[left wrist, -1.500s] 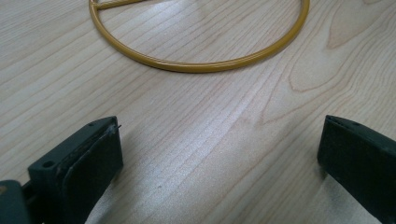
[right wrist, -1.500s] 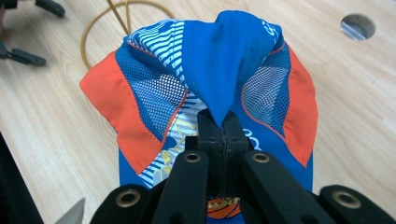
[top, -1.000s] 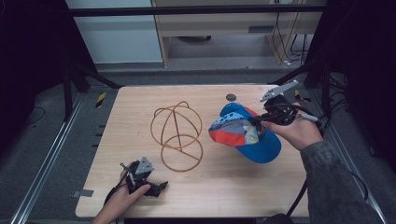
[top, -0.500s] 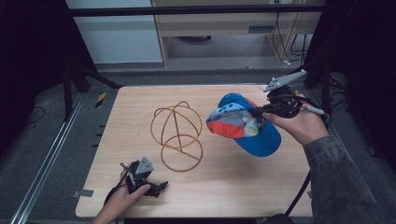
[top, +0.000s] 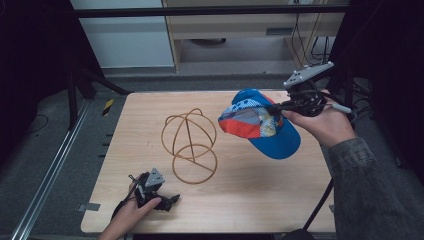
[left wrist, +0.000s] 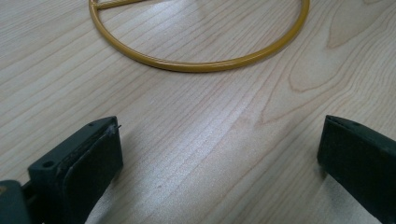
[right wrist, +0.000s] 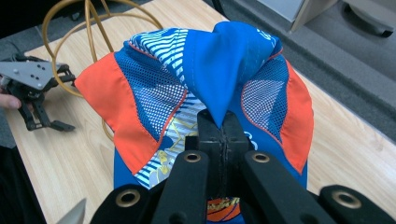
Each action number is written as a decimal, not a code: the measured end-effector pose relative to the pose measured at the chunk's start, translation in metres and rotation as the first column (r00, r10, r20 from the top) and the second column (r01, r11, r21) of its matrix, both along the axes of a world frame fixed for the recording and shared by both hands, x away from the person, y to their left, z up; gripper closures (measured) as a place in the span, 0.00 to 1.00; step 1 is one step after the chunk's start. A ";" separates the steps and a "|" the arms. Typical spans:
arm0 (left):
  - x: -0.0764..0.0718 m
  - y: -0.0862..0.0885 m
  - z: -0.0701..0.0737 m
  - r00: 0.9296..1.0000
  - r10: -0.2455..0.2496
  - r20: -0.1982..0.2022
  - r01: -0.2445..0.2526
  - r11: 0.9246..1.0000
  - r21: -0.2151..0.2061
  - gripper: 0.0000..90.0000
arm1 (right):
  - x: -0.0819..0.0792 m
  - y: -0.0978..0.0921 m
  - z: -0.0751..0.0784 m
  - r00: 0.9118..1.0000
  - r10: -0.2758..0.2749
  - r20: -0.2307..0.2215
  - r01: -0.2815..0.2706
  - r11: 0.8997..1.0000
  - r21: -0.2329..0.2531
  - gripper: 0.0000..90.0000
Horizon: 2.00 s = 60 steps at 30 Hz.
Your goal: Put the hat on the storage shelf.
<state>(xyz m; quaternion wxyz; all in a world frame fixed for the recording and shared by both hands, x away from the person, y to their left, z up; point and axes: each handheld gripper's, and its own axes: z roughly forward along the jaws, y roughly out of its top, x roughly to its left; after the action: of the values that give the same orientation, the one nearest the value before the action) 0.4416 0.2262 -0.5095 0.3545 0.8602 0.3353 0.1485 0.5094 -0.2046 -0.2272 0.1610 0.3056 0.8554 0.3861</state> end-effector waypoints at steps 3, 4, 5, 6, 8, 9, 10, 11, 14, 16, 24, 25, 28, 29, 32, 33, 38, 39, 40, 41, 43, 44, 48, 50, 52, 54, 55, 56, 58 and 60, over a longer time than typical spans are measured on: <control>0.000 0.000 0.000 1.000 0.000 0.000 0.000 1.000 0.000 0.00 | 0.000 0.003 0.007 1.000 0.002 0.012 -0.002 1.000 0.000 1.00; 0.000 0.000 0.000 1.000 0.000 0.000 0.000 1.000 0.000 0.00 | 0.000 0.004 0.009 1.000 0.005 0.016 -0.005 1.000 0.003 1.00; 0.000 0.000 0.000 1.000 0.000 0.000 0.000 1.000 0.000 0.00 | 0.001 0.005 0.011 1.000 0.006 0.019 -0.006 1.000 0.003 1.00; 0.000 0.000 0.000 1.000 0.000 0.000 0.000 1.000 0.000 0.00 | 0.001 0.006 0.013 1.000 0.006 0.022 -0.006 1.000 0.004 1.00; 0.000 0.000 0.000 1.000 0.000 0.000 0.000 1.000 0.000 0.00 | 0.002 0.008 0.017 1.000 0.007 0.028 -0.007 1.000 0.005 1.00; 0.000 0.000 0.000 1.000 0.000 0.000 0.000 1.000 0.000 0.00 | 0.002 0.010 0.019 0.999 0.008 0.033 -0.009 1.000 0.009 1.00; 0.000 0.000 0.000 1.000 0.000 0.000 0.000 1.000 0.000 0.00 | 0.003 0.011 0.020 0.999 0.010 0.034 -0.010 1.000 0.011 1.00; 0.000 0.000 0.000 1.000 0.000 0.000 0.000 1.000 0.000 0.00 | 0.004 0.013 0.022 0.999 0.011 0.037 -0.012 1.000 0.012 1.00; 0.000 0.000 0.000 1.000 0.000 0.000 0.000 1.000 0.000 0.00 | 0.006 0.017 0.025 0.999 0.015 0.042 -0.016 1.000 0.014 1.00; 0.000 0.000 0.000 1.000 0.000 0.000 0.000 1.000 0.000 0.00 | 0.007 0.020 0.028 0.999 0.017 0.045 -0.018 1.000 0.016 1.00; 0.000 0.000 0.000 1.000 0.001 -0.001 -0.001 1.000 -0.001 0.00 | 0.015 0.033 0.037 0.998 0.018 0.064 -0.020 1.000 0.024 1.00; 0.000 0.000 0.000 1.000 0.000 0.000 0.000 1.000 -0.001 0.00 | 0.016 0.035 0.038 0.998 0.019 0.065 -0.020 1.000 0.023 1.00; 0.000 0.000 0.000 1.000 0.000 -0.001 0.000 1.000 -0.001 0.00 | 0.019 0.043 0.041 0.997 0.021 0.069 -0.023 1.000 0.020 1.00; 0.000 0.000 0.000 1.000 0.000 -0.001 0.000 1.000 -0.001 0.00 | 0.020 0.045 0.041 0.997 0.026 0.069 -0.027 0.999 0.019 1.00; 0.000 0.000 0.000 1.000 0.000 -0.001 0.000 1.000 -0.001 0.00 | 0.022 0.054 0.044 0.996 0.037 0.076 -0.039 0.999 0.018 1.00; 0.000 0.000 0.000 1.000 0.000 -0.001 0.000 1.000 0.000 0.00 | 0.022 0.057 0.044 0.996 0.041 0.080 -0.043 0.999 0.021 1.00; 0.000 0.000 0.000 1.000 0.000 0.000 0.000 1.000 0.000 0.00 | 0.025 0.067 0.045 0.994 0.049 0.093 -0.053 0.998 0.034 1.00; 0.000 0.000 0.000 1.000 0.000 -0.001 0.000 1.000 0.000 0.00 | 0.026 0.069 0.045 0.994 0.055 0.097 -0.058 0.998 0.037 1.00; 0.000 0.000 0.000 1.000 0.000 -0.001 0.000 1.000 0.000 0.00 | 0.026 0.073 0.045 0.994 0.058 0.096 -0.062 0.997 0.038 1.00; 0.000 0.000 0.000 1.000 0.000 0.000 0.000 1.000 0.000 0.00 | 0.027 0.075 0.045 0.993 0.060 0.098 -0.064 0.997 0.037 1.00; 0.000 0.000 0.000 1.000 0.000 -0.001 0.000 1.000 0.000 0.00 | 0.027 0.081 0.046 0.993 0.072 0.099 -0.076 0.996 0.042 1.00; 0.000 0.000 0.000 1.000 0.000 -0.001 0.000 1.000 0.000 0.00 | 0.028 0.084 0.046 0.992 0.077 0.100 -0.082 0.996 0.042 1.00; 0.000 0.000 0.000 1.000 -0.001 0.000 0.001 1.000 0.000 0.00 | 0.031 0.096 0.046 0.991 0.094 0.098 -0.099 0.994 0.041 1.00; 0.000 0.000 0.000 1.000 -0.001 0.000 0.001 1.000 0.000 0.00 | 0.032 0.102 0.046 0.990 0.100 0.097 -0.104 0.994 0.035 1.00; 0.000 0.000 0.000 1.000 -0.001 0.000 0.001 1.000 0.001 0.00 | 0.032 0.106 0.045 0.989 0.109 0.096 -0.112 0.993 0.029 1.00; 0.000 0.000 0.000 1.000 -0.001 0.000 0.001 1.000 0.000 0.00 | 0.033 0.109 0.044 0.989 0.112 0.094 -0.116 0.993 0.029 1.00; 0.000 0.000 0.000 1.000 -0.001 0.000 0.001 1.000 0.001 0.00 | 0.033 0.111 0.044 0.989 0.115 0.093 -0.118 0.993 0.027 1.00; 0.000 0.000 0.000 1.000 -0.001 0.000 0.001 1.000 0.001 0.00 | 0.034 0.113 0.044 0.988 0.118 0.095 -0.121 0.992 0.027 1.00; 0.000 0.000 0.000 1.000 -0.001 0.000 0.001 1.000 0.000 0.00 | 0.035 0.117 0.043 0.988 0.125 0.093 -0.128 0.992 0.024 1.00; 0.000 0.000 0.000 1.000 -0.001 -0.001 0.001 1.000 0.000 0.00 | 0.035 0.123 0.042 0.987 0.135 0.092 -0.137 0.990 0.021 1.00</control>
<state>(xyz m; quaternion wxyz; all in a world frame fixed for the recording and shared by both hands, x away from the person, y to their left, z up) 0.4414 0.2263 -0.5095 0.3545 0.8603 0.3351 0.1480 0.5449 -0.0819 -0.1848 0.1687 0.2309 0.8607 0.4212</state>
